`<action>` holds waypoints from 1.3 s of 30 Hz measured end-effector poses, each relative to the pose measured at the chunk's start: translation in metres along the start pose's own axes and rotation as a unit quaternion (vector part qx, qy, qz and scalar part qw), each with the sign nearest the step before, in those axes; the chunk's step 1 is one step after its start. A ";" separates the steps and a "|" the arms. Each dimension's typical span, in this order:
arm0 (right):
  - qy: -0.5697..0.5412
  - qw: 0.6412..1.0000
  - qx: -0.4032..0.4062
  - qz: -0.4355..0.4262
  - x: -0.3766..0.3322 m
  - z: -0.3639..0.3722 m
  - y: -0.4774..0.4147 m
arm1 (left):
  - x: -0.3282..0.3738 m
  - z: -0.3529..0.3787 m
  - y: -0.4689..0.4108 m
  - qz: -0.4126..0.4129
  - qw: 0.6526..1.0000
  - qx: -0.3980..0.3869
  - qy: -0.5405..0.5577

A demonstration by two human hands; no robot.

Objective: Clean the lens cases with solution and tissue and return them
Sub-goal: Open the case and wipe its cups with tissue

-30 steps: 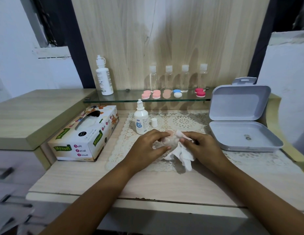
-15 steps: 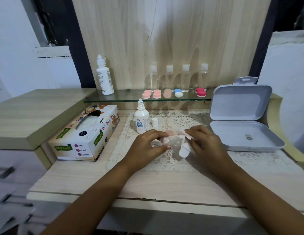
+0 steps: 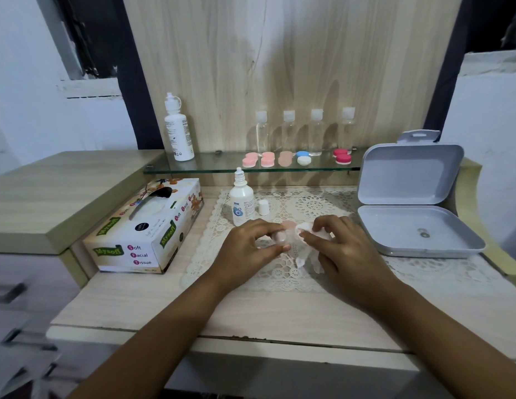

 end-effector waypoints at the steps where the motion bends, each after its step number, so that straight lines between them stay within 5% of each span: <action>1: 0.001 1.000 -0.001 -0.005 0.001 0.001 0.001 | 0.000 0.000 0.000 0.002 1.000 -0.001 0.001; 39: 0.015 0.999 0.003 -0.047 -0.011 0.008 -0.005 | 0.003 0.002 -0.001 0.058 0.998 -0.019 -0.035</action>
Point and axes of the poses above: each hand's wrist, its own y-axis away from the middle knuckle, its own z-axis out of the palm, x = y × z, the point moved 1 cm from there along -y, towards the middle knuckle, and after that the axes turned 6 degrees about -y, right-handed, at the moved point
